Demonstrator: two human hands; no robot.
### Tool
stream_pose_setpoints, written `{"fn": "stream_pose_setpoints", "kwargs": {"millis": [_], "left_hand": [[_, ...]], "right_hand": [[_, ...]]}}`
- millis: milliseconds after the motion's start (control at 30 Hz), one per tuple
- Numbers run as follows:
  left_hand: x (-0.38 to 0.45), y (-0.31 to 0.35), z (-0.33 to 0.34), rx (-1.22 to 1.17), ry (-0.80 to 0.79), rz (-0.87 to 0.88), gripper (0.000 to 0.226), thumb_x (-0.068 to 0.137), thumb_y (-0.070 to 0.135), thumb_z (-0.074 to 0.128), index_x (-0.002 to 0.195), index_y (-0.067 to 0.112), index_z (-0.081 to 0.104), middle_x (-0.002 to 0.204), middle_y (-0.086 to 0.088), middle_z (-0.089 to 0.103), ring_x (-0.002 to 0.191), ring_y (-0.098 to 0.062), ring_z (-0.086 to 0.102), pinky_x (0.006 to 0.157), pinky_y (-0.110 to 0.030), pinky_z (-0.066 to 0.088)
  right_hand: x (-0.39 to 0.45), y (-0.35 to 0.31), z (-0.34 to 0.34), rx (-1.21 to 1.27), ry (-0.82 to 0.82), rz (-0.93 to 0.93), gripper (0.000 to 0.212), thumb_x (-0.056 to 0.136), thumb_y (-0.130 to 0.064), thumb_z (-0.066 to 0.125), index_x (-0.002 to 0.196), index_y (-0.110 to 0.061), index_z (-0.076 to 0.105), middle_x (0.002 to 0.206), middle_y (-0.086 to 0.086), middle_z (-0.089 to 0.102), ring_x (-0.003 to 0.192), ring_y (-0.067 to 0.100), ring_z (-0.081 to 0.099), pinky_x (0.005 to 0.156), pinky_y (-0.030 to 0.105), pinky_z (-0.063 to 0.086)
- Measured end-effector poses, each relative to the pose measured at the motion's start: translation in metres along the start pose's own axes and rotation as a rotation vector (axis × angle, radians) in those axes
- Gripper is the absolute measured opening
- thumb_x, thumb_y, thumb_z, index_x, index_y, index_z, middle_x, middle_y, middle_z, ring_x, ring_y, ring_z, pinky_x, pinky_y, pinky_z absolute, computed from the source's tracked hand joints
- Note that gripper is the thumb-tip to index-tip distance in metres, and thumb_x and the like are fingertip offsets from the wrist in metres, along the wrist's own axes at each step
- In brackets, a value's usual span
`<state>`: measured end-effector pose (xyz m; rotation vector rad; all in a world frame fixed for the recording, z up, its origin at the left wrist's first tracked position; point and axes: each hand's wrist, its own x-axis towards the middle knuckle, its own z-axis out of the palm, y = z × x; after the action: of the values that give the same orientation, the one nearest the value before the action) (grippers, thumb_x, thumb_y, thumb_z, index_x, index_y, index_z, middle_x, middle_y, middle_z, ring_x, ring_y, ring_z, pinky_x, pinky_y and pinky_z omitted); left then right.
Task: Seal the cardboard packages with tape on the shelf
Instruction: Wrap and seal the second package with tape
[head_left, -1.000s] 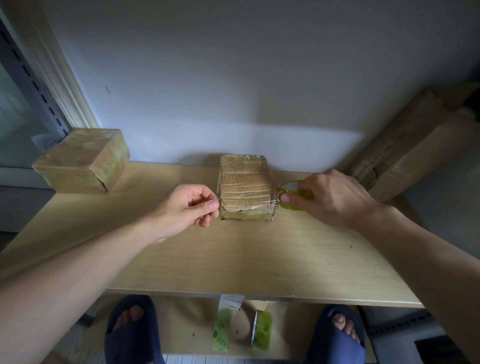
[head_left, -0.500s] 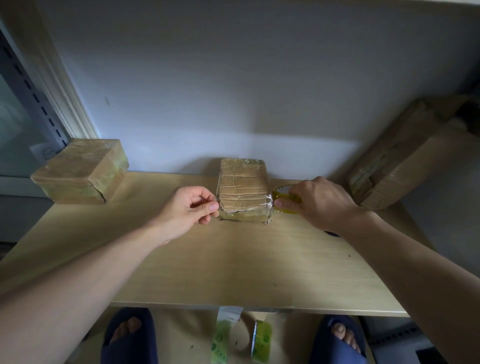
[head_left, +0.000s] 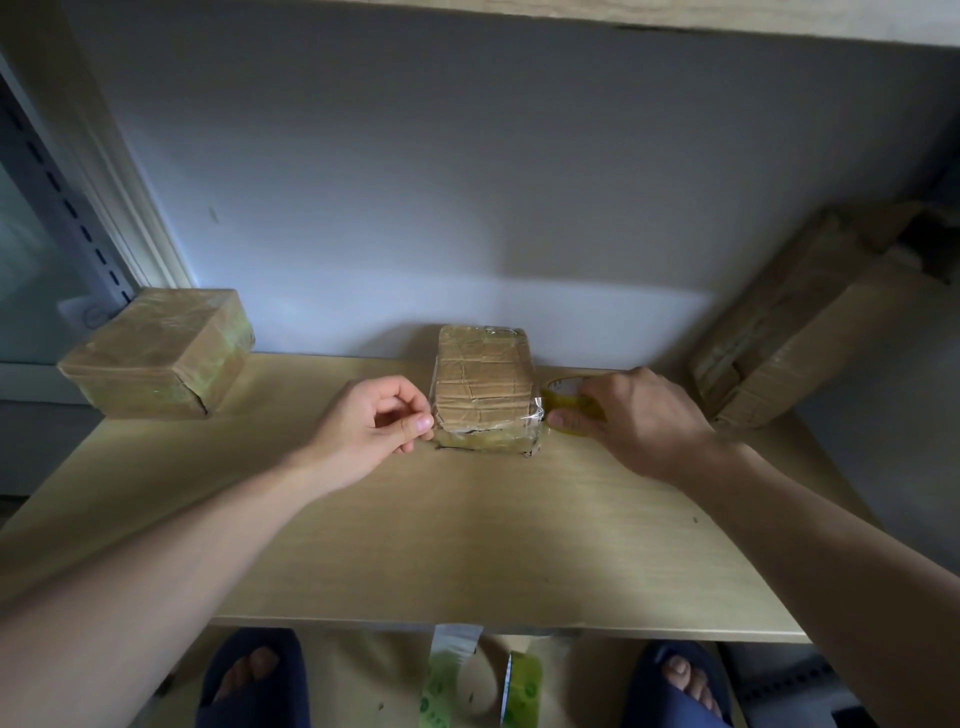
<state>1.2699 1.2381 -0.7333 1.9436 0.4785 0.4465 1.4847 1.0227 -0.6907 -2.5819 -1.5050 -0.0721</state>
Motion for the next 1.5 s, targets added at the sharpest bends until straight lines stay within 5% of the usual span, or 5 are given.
{"fn": "stream_pose_setpoints", "kwargs": {"millis": [400, 533, 733, 1300, 1500], "left_hand": [[0.000, 0.016, 0.002, 0.365, 0.103, 0.120, 0.030, 0.089, -0.006, 0.057, 0.094, 0.024, 0.062, 0.083, 0.007, 0.067, 0.077, -0.011, 0.064, 0.066, -0.017, 0.047], [0.002, 0.029, 0.007, 0.304, 0.099, 0.103, 0.009, 0.095, 0.021, 0.064, 0.101, 0.028, 0.067, 0.096, 0.009, 0.065, 0.082, -0.005, 0.062, 0.072, -0.021, 0.047], [0.000, 0.032, 0.011, 0.553, -0.034, 0.212, 0.055, 0.083, 0.062, 0.051, 0.126, 0.032, 0.067, 0.133, 0.016, 0.046, 0.128, -0.006, 0.046, 0.112, -0.038, 0.040], [0.009, 0.041, 0.014, 0.510, -0.041, 0.088, 0.010, 0.086, 0.044, 0.072, 0.084, 0.036, 0.066, 0.130, 0.018, 0.049, 0.132, -0.008, 0.044, 0.114, -0.051, 0.034], [-0.004, 0.043, 0.000, 0.442, -0.132, 0.264, 0.012, 0.093, 0.019, 0.072, 0.086, 0.028, 0.068, 0.111, 0.019, 0.063, 0.113, -0.001, 0.058, 0.100, -0.028, 0.042]], "right_hand": [[-0.001, -0.006, -0.003, 0.090, -0.002, -0.027, 0.041, 0.095, -0.064, 0.053, 0.104, -0.027, 0.067, 0.087, 0.001, 0.069, 0.078, 0.028, 0.061, 0.067, 0.038, 0.051], [-0.001, -0.006, -0.005, 0.095, -0.003, -0.013, 0.044, 0.094, -0.067, 0.053, 0.111, -0.030, 0.068, 0.093, 0.000, 0.072, 0.087, 0.029, 0.065, 0.074, 0.041, 0.055], [-0.010, -0.015, -0.030, 0.070, 0.105, -0.029, 0.031, 0.094, -0.061, 0.059, 0.110, -0.037, 0.071, 0.093, -0.010, 0.062, 0.086, 0.020, 0.058, 0.069, 0.031, 0.044], [-0.032, -0.040, -0.059, 0.087, 0.296, -0.031, 0.033, 0.090, -0.059, 0.066, 0.093, -0.027, 0.072, 0.081, -0.014, 0.036, 0.081, 0.013, 0.036, 0.066, 0.030, 0.030], [-0.036, -0.038, -0.060, 0.090, 0.288, -0.035, 0.035, 0.089, -0.061, 0.066, 0.088, -0.026, 0.070, 0.080, -0.011, 0.042, 0.076, 0.016, 0.038, 0.062, 0.030, 0.031]]}}
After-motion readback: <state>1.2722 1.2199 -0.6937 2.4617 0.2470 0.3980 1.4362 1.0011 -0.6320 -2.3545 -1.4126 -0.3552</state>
